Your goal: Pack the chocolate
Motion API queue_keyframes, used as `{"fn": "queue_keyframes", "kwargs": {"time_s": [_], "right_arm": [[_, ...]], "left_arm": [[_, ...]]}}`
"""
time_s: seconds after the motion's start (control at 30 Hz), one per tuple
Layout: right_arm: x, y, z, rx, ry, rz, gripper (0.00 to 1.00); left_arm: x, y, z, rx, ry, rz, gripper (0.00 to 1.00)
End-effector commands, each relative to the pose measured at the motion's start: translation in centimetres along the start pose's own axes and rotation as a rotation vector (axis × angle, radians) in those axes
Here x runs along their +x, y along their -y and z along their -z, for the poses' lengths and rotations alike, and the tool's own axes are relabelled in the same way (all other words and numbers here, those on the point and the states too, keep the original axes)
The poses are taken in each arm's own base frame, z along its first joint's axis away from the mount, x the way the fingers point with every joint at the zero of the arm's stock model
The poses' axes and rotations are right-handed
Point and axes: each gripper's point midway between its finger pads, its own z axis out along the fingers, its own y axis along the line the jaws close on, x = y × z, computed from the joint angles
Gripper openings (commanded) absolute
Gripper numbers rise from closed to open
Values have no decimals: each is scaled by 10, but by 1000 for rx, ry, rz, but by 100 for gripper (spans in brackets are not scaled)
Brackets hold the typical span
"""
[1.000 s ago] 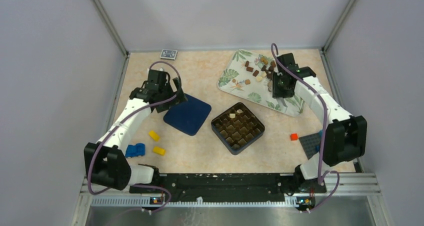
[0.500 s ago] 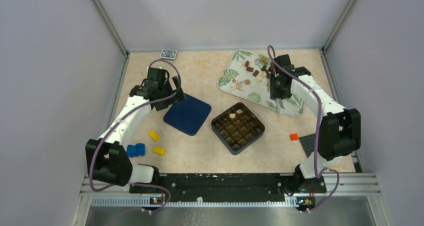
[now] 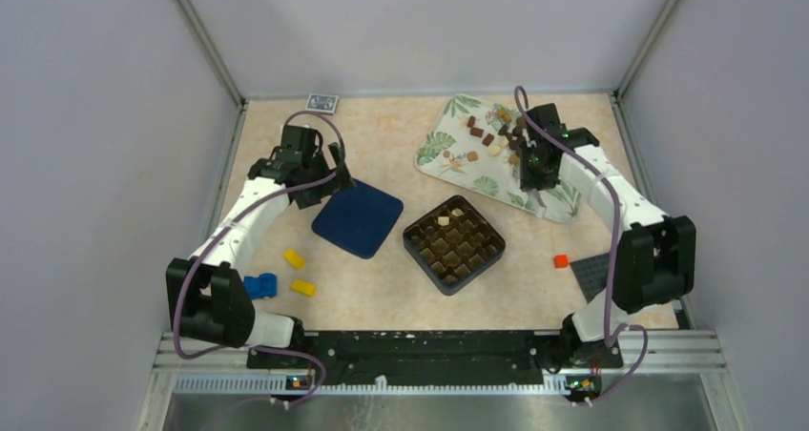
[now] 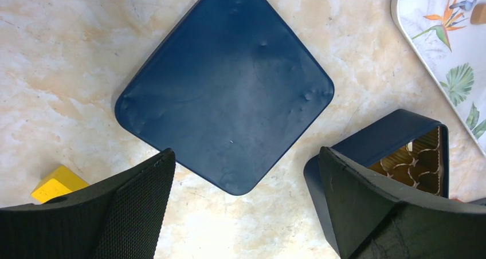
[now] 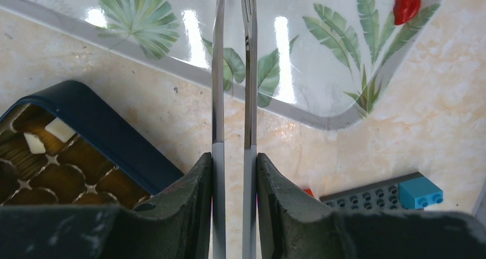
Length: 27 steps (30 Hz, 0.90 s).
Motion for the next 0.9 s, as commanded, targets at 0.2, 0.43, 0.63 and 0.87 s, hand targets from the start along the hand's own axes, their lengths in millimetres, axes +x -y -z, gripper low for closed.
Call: {"fn": "queue_keyframes", "kwargs": {"time_s": [0.2,0.43,0.63,0.87], "right_arm": [[20,-9,116,-118,84,99,0],[79,-31,157,-258,-55,208,0],[122,-31,170,-283,-127,259,1],[135,-28,169,-282,-144,263,2]], "left_arm": [[-8,2,13,34,29,-9,99],[-17,12,8,68,39,-18,99],[-26,20,8,91,41,-29,99],[-29,26,10,119,49,-27,99]]}}
